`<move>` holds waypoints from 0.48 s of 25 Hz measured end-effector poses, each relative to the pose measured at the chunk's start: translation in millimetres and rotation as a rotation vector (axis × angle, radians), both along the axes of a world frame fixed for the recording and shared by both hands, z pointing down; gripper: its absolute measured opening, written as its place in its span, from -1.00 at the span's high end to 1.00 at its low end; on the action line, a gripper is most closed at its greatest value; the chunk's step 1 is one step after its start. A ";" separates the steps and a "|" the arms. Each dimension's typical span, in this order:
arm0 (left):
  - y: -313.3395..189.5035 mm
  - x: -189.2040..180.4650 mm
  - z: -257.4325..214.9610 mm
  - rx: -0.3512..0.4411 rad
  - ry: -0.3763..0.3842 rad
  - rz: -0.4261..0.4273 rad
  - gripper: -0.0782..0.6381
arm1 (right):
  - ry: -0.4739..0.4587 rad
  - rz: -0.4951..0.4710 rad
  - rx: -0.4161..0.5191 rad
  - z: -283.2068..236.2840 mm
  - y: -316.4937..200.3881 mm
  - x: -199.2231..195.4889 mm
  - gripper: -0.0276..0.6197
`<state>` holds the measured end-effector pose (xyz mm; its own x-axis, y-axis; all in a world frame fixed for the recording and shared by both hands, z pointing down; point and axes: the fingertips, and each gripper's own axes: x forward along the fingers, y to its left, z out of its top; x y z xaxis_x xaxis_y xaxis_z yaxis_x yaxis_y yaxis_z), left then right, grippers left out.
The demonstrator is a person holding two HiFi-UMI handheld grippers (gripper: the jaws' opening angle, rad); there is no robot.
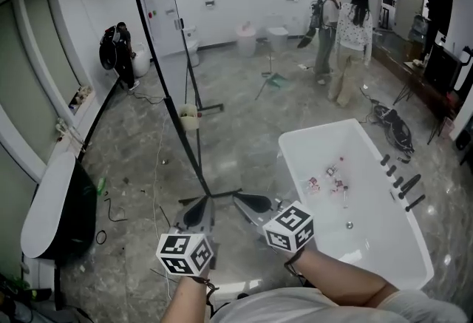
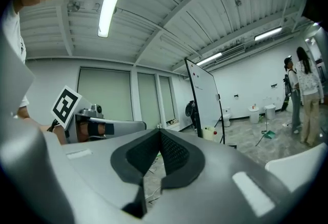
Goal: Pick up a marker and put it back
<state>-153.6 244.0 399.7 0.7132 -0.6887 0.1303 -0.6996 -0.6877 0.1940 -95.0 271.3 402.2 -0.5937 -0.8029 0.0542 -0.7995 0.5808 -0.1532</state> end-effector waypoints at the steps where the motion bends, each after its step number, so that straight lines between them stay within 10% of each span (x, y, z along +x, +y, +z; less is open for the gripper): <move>1: -12.3 -6.9 -1.3 0.002 0.000 0.008 0.78 | -0.002 0.010 -0.001 -0.2 -12.3 -5.4 0.91; 12: -151.3 -42.6 34.4 -0.026 -0.002 0.032 0.78 | 0.010 0.021 -0.019 28.4 -153.5 -42.7 0.91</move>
<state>-196.2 92.7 434.1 0.7346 -0.6619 0.1492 -0.6776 -0.7044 0.2113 -137.7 117.8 430.6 -0.5764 -0.8136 0.0760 -0.8128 0.5612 -0.1559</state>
